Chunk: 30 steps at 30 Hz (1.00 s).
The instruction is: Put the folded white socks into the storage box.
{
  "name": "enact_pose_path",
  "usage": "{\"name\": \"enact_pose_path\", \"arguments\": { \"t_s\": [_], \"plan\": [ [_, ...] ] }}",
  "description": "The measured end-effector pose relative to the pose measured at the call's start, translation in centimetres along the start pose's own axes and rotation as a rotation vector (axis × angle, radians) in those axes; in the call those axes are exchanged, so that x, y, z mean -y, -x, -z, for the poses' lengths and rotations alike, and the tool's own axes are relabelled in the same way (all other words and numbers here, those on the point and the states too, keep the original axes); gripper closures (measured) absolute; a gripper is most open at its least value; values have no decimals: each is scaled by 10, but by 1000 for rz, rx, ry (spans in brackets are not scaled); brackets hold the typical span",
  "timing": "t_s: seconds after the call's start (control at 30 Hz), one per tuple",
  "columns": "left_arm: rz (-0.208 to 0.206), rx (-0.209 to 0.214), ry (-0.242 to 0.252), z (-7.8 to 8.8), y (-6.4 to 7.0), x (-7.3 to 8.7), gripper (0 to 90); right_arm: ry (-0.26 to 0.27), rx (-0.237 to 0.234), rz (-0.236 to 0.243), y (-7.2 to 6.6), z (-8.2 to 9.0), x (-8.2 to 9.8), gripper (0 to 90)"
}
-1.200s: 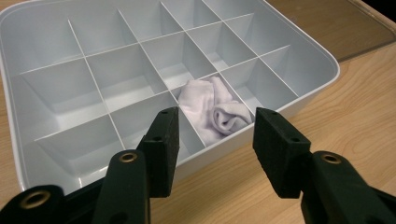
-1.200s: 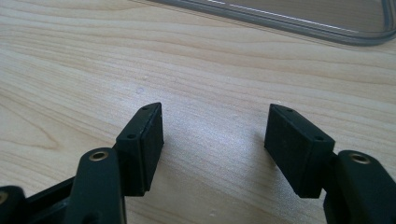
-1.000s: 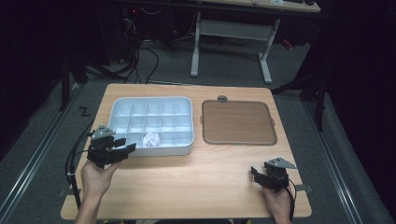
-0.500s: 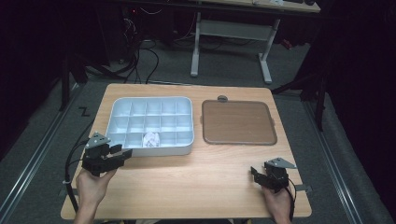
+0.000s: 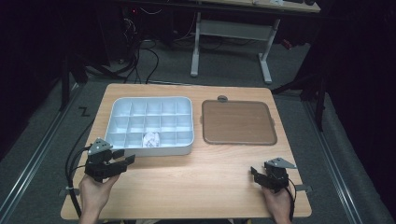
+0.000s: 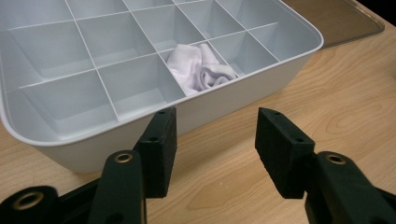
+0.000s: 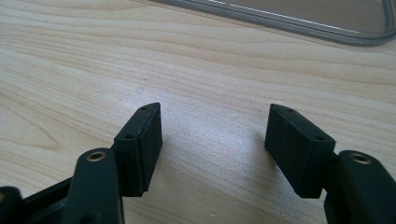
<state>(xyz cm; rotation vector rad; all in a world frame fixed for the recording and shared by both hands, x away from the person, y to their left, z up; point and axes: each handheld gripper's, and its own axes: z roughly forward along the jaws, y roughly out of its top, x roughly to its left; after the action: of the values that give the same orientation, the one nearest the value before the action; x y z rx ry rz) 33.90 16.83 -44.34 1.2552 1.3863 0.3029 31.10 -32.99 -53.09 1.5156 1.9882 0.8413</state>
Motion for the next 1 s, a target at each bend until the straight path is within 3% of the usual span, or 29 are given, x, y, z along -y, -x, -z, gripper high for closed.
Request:
{"name": "enact_pose_path", "arguments": {
  "t_s": [0.5, 1.0],
  "plan": [
    [65, 7, -22, -3, -9, 14, 467, 0, 0, -1, 0, 0, 0, 372],
    [72, 21, -66, -17, -7, 32, 453, 0, 0, -1, 0, 0, 0, 372]
  ]
}}
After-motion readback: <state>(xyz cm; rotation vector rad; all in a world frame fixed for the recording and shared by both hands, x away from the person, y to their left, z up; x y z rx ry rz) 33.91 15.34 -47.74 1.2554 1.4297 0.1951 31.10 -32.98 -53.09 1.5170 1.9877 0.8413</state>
